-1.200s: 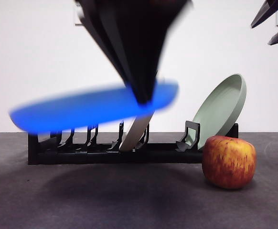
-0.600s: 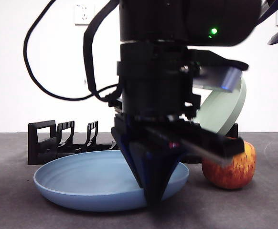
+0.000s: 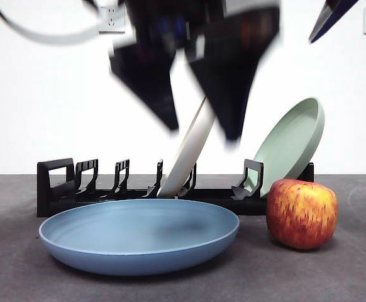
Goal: Take the blue plate from the plate rack,put the plate on the table,take the apple from the table,put the apple in the plate
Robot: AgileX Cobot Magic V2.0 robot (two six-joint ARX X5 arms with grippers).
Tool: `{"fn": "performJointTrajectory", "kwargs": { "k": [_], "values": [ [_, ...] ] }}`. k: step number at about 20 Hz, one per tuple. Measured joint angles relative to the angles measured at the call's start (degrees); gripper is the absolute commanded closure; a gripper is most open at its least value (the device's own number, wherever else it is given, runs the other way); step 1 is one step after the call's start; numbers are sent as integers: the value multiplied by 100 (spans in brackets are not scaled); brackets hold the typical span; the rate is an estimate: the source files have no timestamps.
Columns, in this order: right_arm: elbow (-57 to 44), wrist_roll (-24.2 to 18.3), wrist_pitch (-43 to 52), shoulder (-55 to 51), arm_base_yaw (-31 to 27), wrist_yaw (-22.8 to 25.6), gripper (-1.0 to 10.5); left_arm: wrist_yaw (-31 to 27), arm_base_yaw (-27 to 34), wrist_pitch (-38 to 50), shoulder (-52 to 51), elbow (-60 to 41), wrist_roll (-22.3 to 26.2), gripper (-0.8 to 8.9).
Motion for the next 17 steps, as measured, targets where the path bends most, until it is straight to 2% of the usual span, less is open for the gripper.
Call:
{"fn": "performJointTrajectory", "kwargs": {
  "k": [5, 8, 11, 16, 17],
  "values": [
    [0, -22, -170, 758, 883, 831, 405, -42, 52, 817, -1930, 0, -37, 374],
    [0, -48, -120, 1438, 1213, 955, 405, -435, 197, 960, -2859, 4, -39, 374],
    [0, -63, 151, 2151, 1394, 1386, 406, -896, 313, 957, -3486, 4, -39, 374],
    [0, -63, 765, 3067, 1403, 1364, 416, -1491, 352, 802, -4061, 4, -37, 374],
    [0, -61, 798, 3167, 1403, 1362, 456, -1517, 354, 737, -4103, 4, -39, 374]
  ]
}}
